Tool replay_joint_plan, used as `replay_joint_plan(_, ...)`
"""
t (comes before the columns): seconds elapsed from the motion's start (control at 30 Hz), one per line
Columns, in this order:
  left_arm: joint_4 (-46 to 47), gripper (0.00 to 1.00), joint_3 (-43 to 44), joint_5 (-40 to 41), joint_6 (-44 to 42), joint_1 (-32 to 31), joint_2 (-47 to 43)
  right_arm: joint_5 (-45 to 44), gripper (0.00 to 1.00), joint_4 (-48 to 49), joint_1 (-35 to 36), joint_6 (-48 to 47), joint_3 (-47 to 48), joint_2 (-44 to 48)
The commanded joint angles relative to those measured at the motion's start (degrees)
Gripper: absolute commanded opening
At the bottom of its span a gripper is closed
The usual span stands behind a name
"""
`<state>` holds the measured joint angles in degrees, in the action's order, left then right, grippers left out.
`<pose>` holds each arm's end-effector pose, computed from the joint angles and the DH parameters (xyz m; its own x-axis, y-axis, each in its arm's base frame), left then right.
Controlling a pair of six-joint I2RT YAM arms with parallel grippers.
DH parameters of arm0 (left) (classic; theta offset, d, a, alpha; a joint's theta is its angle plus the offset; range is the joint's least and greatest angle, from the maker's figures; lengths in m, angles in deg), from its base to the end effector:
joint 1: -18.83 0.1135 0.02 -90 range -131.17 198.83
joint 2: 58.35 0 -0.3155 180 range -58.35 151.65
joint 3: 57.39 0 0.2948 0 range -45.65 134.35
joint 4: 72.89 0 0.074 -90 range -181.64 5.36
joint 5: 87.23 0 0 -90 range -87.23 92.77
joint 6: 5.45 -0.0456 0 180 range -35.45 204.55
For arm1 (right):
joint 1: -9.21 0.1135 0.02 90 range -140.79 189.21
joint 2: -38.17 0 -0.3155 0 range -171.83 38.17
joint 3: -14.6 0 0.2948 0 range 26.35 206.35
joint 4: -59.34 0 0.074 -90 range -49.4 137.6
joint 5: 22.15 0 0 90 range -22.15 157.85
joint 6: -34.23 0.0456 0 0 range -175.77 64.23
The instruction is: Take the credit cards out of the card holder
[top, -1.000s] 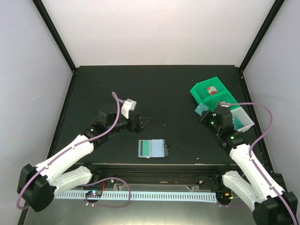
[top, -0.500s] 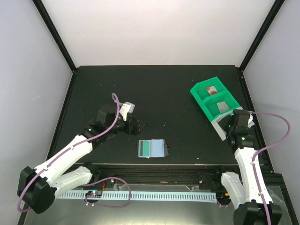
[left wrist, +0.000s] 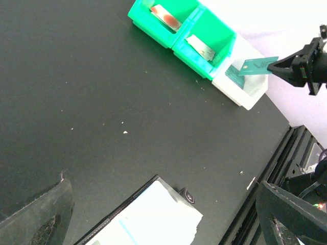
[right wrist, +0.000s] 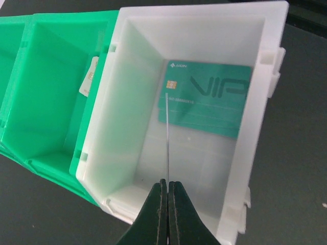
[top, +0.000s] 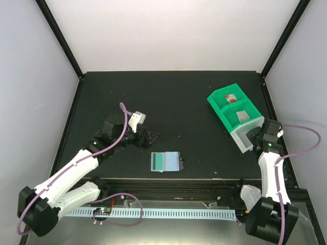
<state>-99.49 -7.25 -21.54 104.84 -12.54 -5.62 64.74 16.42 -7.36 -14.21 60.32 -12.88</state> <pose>0.1818 -0.1328 0.2949 -0.6615 0.0332 -0.7492 0.5884 0.6424 -0.4911 0.1860 -0.0579 0.2423 -0.3232 0.7873 -0.5251 0.7134 0.5673 0.4115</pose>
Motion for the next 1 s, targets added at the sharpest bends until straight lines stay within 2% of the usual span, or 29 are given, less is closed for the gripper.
replay_joint_plan(0.0,-0.3,0.99,1.3,-1.4,-0.9,0.5,-1.4,5.3,0.01,7.7,-2.5,-3.1,0.2,-3.7)
replay_joint_plan(0.33,0.7,0.99,0.2,-1.1,-0.8,0.4,-2.4,9.9,0.01,9.5,-5.4,-8.4,5.4,-15.9)
replay_joint_plan(0.63,0.7,0.99,0.3,-1.1,-0.9,0.4,-2.5,8.9,0.01,10.8,-7.5,-10.3,6.7,-21.0)
replay_joint_plan(0.97,1.2,0.99,-0.4,-1.0,-1.2,0.4,-2.7,7.3,0.16,10.7,-8.3,-10.8,7.5,-24.1)
